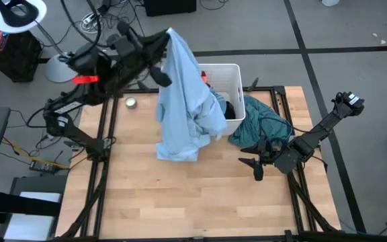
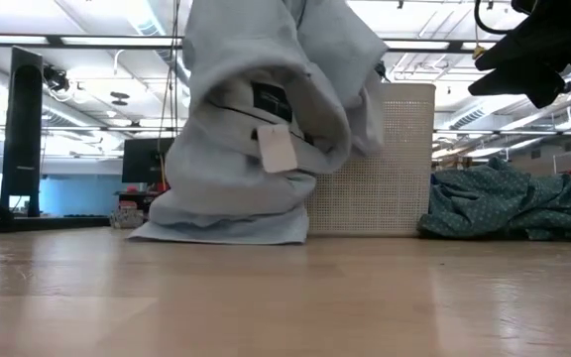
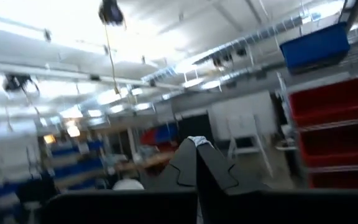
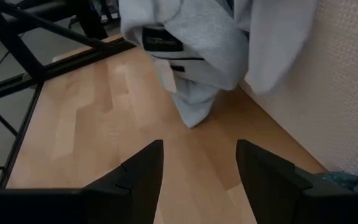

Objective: Sort clothes
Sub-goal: Put the blue long sleeve into the laundry bin

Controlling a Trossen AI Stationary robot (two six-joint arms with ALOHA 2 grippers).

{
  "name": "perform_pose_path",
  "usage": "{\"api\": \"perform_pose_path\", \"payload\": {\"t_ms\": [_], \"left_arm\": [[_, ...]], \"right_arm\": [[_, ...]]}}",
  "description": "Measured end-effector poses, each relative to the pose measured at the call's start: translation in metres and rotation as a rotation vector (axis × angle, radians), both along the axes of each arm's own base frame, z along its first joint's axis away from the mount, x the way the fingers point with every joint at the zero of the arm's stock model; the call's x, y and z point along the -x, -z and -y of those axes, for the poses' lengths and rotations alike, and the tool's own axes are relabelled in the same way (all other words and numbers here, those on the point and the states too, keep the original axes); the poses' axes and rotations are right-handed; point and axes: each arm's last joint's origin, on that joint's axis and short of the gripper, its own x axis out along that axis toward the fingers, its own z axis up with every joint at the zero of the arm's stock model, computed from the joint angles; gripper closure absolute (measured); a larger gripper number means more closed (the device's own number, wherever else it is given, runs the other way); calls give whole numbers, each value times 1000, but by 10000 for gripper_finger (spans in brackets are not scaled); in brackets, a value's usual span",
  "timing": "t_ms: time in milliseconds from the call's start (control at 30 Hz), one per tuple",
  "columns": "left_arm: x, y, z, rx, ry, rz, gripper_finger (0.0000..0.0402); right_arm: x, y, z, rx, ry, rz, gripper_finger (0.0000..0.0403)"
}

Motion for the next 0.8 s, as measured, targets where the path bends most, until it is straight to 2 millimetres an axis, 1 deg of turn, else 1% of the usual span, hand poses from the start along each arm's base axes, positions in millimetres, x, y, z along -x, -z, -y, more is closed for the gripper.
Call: {"api": "perform_pose_path", "payload": {"t_ms": [200, 300, 400, 500, 633, 733, 800], "left_arm": [[-25, 2, -21, -134, -52, 125, 401], [-30, 1, -34, -185, -64, 216, 401], [-36, 6, -46, -210, -68, 207, 401], [-45, 17, -56, -191, -62, 70, 401], [-60, 43, -65, -121, -38, -212, 401], [-64, 63, -71, -53, -43, -421, 401], [-66, 76, -75, -9, -66, -531, 401]], "right_arm": [[0, 0, 0, 1, 2, 1, 199], [-1, 1, 0, 5, 2, -5, 199], [-2, 3, -1, 14, 2, -15, 199], [-3, 5, -2, 30, 4, -25, 199], [-3, 5, -2, 37, 15, -23, 199], [-3, 5, -2, 37, 15, -23, 199], [-3, 5, -2, 38, 16, -23, 199]]}}
